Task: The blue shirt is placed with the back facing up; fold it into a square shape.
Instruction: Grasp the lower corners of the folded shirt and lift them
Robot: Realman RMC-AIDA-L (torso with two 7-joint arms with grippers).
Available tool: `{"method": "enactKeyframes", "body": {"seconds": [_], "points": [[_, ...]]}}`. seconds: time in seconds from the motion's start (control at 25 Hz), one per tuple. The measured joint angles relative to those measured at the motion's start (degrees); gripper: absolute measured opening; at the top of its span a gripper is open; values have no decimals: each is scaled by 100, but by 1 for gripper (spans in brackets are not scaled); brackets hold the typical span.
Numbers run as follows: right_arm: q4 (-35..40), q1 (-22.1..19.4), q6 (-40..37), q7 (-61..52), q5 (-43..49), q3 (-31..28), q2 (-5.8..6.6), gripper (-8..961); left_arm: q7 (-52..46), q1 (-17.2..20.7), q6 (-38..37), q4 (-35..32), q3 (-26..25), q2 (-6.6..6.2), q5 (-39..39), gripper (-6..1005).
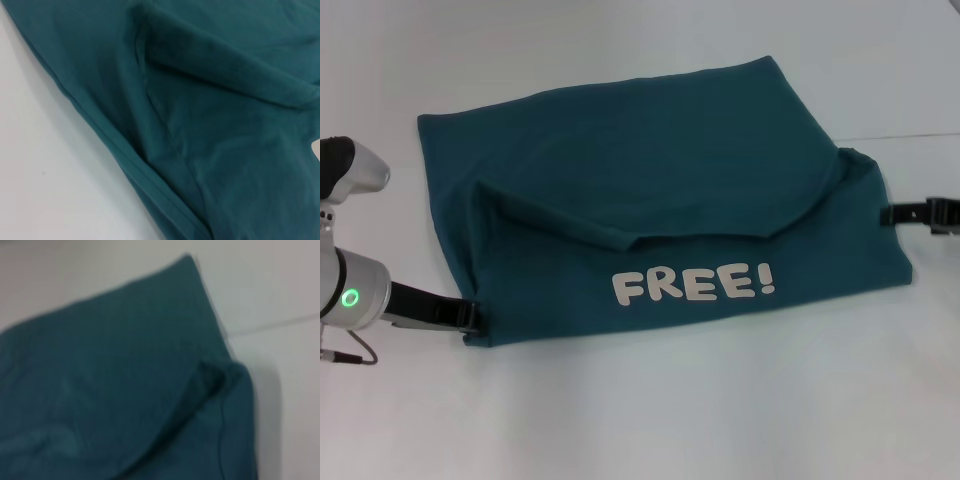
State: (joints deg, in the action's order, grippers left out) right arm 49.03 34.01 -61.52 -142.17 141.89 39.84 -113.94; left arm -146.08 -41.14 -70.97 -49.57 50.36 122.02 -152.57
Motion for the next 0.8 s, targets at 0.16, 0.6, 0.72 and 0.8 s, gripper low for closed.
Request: {"method": "enactKeyframes", "body": {"seconds": [0.16, 0.6, 0.72, 0.8], "points": [[186, -1, -493, -288, 588, 3, 42, 915, -4, -17, -11, 0, 0, -9, 0, 47], [25, 63, -318, -291, 844, 43, -102, 915, 11, -26, -14, 0, 0, -2, -20, 47], [-38, 99, -229, -291, 846, 101, -130, 915, 33, -12, -19, 0, 0, 4, -20, 47], [-82, 119, -207, -291, 847, 138, -135, 914, 39, -2, -21, 0, 0, 11, -19, 47]]}}
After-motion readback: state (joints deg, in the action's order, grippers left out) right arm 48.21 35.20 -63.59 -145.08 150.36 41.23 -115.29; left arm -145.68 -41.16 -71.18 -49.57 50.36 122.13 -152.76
